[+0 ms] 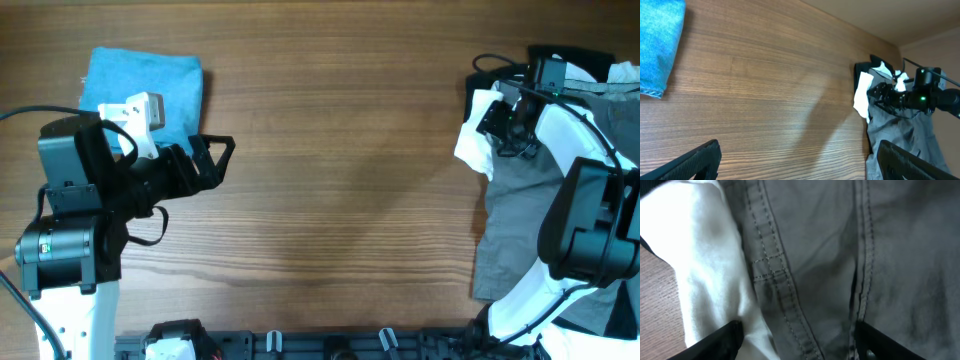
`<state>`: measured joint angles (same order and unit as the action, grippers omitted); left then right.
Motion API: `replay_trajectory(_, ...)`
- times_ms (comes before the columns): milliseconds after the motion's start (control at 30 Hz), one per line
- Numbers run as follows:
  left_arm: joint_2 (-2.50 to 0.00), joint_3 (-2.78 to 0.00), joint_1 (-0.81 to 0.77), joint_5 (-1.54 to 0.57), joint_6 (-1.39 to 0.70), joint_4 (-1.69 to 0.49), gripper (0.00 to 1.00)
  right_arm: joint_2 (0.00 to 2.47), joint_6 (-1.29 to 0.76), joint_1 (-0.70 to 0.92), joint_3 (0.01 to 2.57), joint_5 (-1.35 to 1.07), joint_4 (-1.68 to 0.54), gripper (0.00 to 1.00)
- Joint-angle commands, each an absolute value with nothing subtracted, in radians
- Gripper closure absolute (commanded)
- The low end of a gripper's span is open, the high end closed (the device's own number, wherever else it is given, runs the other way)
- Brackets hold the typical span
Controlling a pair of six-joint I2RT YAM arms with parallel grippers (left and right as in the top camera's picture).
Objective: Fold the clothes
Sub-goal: 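Reach the right gripper into the clothes pile and grasp the grey shorts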
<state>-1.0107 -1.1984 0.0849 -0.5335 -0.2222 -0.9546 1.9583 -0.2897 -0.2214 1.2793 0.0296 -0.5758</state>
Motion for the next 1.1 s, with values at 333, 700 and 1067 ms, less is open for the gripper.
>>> replay_trajectory(333, -1.005, -1.212, 0.08, -0.554, -0.241, -0.955, 0.0, 1.928, -0.264, -0.262, 1.288, 0.1, -0.579, 0.69)
replay_trajectory(700, -1.005, -1.212, 0.08, -0.554, -0.241, -0.955, 0.0, 1.769, -0.288, -0.331, 1.362, -0.005, -0.575, 0.96)
replay_trajectory(1067, -1.005, -1.212, 0.08, -0.553, -0.243, -0.955, 0.0, 1.568, -0.239, -0.342, 1.39, -0.047, -0.575, 0.96)
